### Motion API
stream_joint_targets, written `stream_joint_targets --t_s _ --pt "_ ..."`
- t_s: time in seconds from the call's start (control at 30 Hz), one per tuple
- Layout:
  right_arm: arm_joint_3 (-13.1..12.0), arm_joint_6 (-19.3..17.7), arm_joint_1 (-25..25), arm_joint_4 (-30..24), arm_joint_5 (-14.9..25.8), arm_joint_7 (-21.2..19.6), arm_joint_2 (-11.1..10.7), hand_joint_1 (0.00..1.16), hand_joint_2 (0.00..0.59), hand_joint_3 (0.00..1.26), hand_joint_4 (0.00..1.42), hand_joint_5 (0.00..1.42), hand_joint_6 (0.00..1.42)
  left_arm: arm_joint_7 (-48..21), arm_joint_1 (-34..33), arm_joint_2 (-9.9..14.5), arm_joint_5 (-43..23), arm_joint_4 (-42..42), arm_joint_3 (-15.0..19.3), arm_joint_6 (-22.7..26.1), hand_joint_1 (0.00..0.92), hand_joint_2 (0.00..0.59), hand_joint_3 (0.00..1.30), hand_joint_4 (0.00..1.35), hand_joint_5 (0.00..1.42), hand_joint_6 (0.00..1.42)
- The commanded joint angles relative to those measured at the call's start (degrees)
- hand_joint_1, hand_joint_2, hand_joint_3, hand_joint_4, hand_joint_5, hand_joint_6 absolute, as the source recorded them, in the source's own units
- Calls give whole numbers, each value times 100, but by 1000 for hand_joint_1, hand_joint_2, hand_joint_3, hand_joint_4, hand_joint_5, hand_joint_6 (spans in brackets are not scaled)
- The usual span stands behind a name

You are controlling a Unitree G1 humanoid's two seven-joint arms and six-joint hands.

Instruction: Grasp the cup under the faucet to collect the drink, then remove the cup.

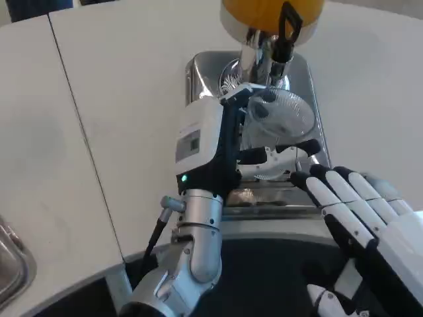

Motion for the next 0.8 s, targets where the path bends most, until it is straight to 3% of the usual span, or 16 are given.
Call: stream_joint_targets --t_s 0.03,0.13,0.43,0.5,0.63,0.8 --pt "15 -10 19 -55 36 5 15 193 586 44 0 0 15 -114 -120 34 -46 102 -13 -57 408 34 345 423 842 1102" --pt "38 -25 -10 -15 20 3 5 195 586 45 0 0 15 -184 -123 66 -128 110 9 -111 393 30 248 346 784 1030" --pt "146 -28 -138 126 -5 6 -48 200 586 46 0 2 16 -211 -116 170 -158 93 15 -144 380 31 179 220 627 792" --pt "132 -38 -132 146 19 -13 -61 201 586 46 0 2 16 -243 -115 190 -138 82 -9 -145 380 30 155 139 523 621" --pt "122 -55 -108 157 43 -35 -68 202 586 46 0 2 16 -347 -102 209 -184 45 6 -171 387 20 109 31 374 414" --pt "148 -80 -136 172 3 -56 -61 204 586 46 0 3 16 -469 -102 306 -204 -60 49 -183 324 0 45 0 276 286"
